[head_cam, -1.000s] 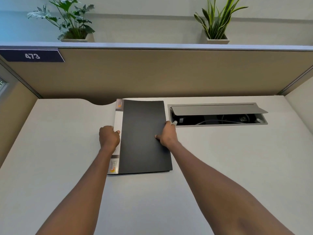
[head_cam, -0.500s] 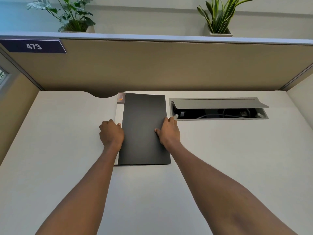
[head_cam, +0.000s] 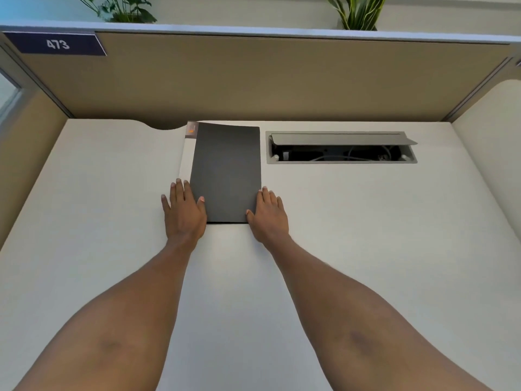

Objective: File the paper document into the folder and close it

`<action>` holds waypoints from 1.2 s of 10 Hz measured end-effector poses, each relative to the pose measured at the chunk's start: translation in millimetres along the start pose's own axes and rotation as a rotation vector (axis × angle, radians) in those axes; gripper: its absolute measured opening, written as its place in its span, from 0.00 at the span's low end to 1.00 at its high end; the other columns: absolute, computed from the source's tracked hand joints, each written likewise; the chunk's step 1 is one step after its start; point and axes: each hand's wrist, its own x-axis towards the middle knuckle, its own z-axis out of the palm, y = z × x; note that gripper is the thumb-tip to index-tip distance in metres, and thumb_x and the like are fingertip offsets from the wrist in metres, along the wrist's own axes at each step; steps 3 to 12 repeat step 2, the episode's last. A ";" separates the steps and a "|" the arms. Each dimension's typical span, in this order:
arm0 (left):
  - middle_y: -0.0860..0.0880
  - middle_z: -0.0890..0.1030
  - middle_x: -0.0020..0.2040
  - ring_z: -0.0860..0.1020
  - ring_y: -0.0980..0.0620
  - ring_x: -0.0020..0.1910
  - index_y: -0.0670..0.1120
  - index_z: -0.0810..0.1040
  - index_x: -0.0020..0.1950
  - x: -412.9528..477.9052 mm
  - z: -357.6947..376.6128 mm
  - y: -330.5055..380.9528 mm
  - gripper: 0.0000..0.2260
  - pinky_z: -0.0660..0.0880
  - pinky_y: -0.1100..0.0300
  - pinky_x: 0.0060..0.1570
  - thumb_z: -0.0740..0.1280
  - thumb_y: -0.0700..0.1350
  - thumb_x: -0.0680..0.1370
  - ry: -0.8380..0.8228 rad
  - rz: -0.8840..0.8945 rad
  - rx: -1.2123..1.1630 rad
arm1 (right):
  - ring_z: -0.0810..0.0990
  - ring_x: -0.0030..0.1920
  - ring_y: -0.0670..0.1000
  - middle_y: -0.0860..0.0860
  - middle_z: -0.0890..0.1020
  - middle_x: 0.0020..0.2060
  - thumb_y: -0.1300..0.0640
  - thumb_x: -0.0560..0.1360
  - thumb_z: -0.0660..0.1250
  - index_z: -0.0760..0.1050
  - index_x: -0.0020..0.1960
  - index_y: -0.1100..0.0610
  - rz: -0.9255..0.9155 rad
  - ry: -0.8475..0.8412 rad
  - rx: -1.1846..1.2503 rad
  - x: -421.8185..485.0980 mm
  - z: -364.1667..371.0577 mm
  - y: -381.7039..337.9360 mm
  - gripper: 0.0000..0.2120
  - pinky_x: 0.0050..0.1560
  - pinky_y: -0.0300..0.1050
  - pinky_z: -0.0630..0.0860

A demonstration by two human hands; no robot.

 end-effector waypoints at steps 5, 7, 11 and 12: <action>0.44 0.53 0.85 0.51 0.45 0.85 0.41 0.54 0.84 -80.3 6.8 32.9 0.28 0.48 0.44 0.83 0.51 0.52 0.86 0.036 0.069 -0.013 | 0.51 0.82 0.55 0.55 0.51 0.83 0.46 0.84 0.50 0.48 0.83 0.60 -0.016 0.029 0.030 -58.5 16.7 31.7 0.32 0.82 0.54 0.49; 0.44 0.53 0.85 0.51 0.45 0.85 0.41 0.54 0.84 -80.3 6.8 32.9 0.28 0.48 0.44 0.83 0.51 0.52 0.86 0.036 0.069 -0.013 | 0.51 0.82 0.55 0.55 0.51 0.83 0.46 0.84 0.50 0.48 0.83 0.60 -0.016 0.029 0.030 -58.5 16.7 31.7 0.32 0.82 0.54 0.49; 0.44 0.53 0.85 0.51 0.45 0.85 0.41 0.54 0.84 -80.3 6.8 32.9 0.28 0.48 0.44 0.83 0.51 0.52 0.86 0.036 0.069 -0.013 | 0.51 0.82 0.55 0.55 0.51 0.83 0.46 0.84 0.50 0.48 0.83 0.60 -0.016 0.029 0.030 -58.5 16.7 31.7 0.32 0.82 0.54 0.49; 0.44 0.53 0.85 0.51 0.45 0.85 0.41 0.54 0.84 -80.3 6.8 32.9 0.28 0.48 0.44 0.83 0.51 0.52 0.86 0.036 0.069 -0.013 | 0.51 0.82 0.55 0.55 0.51 0.83 0.46 0.84 0.50 0.48 0.83 0.60 -0.016 0.029 0.030 -58.5 16.7 31.7 0.32 0.82 0.54 0.49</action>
